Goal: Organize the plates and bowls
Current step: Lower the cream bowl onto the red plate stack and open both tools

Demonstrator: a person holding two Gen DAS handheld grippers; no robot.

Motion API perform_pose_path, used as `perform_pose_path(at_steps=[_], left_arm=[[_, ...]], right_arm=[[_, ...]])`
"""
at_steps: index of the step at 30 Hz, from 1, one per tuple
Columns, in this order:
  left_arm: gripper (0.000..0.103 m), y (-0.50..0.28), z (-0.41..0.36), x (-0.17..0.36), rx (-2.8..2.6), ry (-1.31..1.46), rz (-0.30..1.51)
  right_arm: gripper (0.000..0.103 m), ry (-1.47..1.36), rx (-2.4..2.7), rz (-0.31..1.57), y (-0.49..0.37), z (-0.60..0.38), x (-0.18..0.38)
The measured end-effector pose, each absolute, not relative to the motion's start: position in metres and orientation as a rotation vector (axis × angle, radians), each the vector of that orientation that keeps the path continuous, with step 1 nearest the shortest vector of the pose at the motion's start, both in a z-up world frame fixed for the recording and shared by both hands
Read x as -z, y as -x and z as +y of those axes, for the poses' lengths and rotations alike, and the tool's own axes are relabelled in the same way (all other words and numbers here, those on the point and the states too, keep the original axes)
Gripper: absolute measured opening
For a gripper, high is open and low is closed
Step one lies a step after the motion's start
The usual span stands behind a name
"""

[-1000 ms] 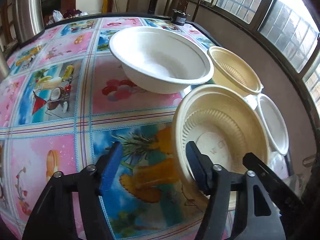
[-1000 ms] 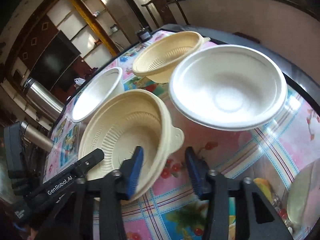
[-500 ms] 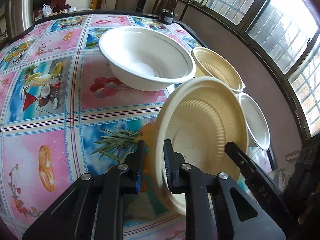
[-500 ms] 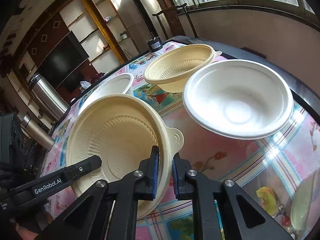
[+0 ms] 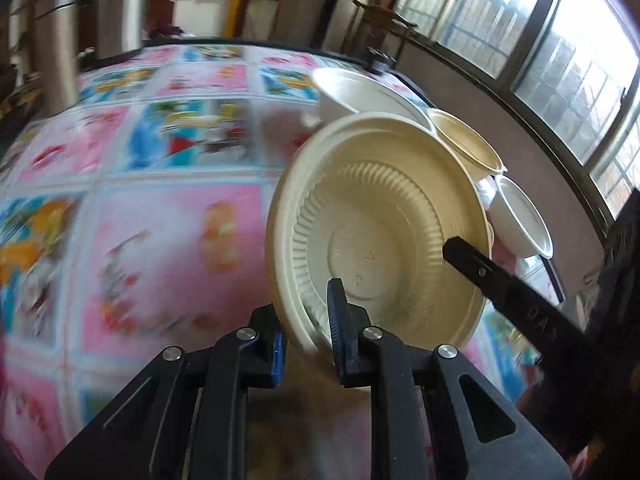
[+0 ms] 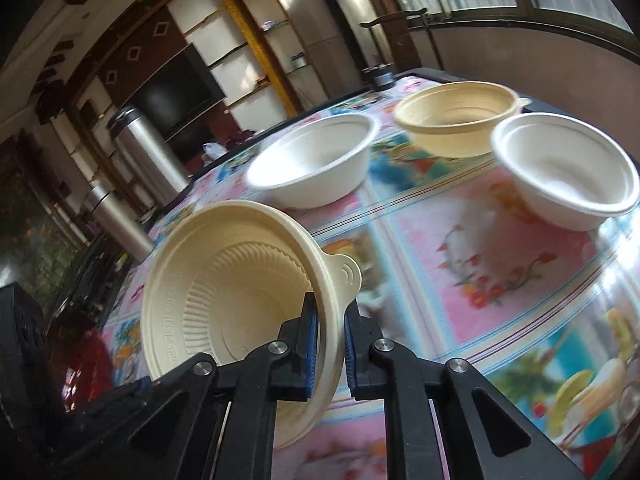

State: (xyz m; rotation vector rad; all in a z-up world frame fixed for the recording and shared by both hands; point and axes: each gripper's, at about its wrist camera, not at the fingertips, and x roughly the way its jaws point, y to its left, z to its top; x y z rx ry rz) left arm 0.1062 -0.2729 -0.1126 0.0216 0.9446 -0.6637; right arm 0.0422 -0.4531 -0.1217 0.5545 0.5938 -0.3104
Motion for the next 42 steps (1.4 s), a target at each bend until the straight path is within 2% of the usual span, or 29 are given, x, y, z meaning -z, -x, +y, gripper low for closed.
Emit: perform_pose_path(at_steps=[7, 13, 20, 28, 33, 37, 39, 40, 42], left_arm=[[0.016, -0.08, -0.188, 0.091, 0.547, 0.004, 0.864], [0.016, -0.077, -0.095, 0.053, 0.4, 0.021, 0.797], [0.016, -0.108, -0.005, 0.067, 0.24, 0.166, 0.85], [0.016, -0.122, 0.021, 0.102, 0.175, 0.245, 0.917], [0.016, -0.119, 0.026, 0.102, 0.149, 0.247, 0.898], [0.018, -0.114, 0.029, 0.097, 0.111, 0.24, 0.865], [0.019, -0.109, 0.032, 0.091, 0.095, 0.251, 0.832], [0.021, -0.108, 0.036, 0.089, 0.093, 0.26, 0.819], [0.021, -0.102, 0.038, 0.081, 0.079, 0.266, 0.795]], right_arm=[[0.012, -0.591, 0.146, 0.541, -0.035, -0.383, 0.111], [0.011, -0.513, -0.043, 0.573, -0.075, -0.297, 0.081], [0.011, -0.424, -0.143, 0.637, -0.126, -0.204, 0.086], [0.01, -0.307, -0.099, 0.626, -0.14, -0.164, 0.106], [0.011, -0.269, -0.073, 0.615, -0.142, -0.168, 0.109], [0.023, -0.238, -0.05, 0.605, -0.141, -0.169, 0.111], [0.04, -0.245, -0.049, 0.566, -0.134, -0.175, 0.105], [0.044, -0.254, -0.047, 0.54, -0.131, -0.179, 0.102], [0.058, -0.281, -0.032, 0.459, -0.118, -0.192, 0.091]])
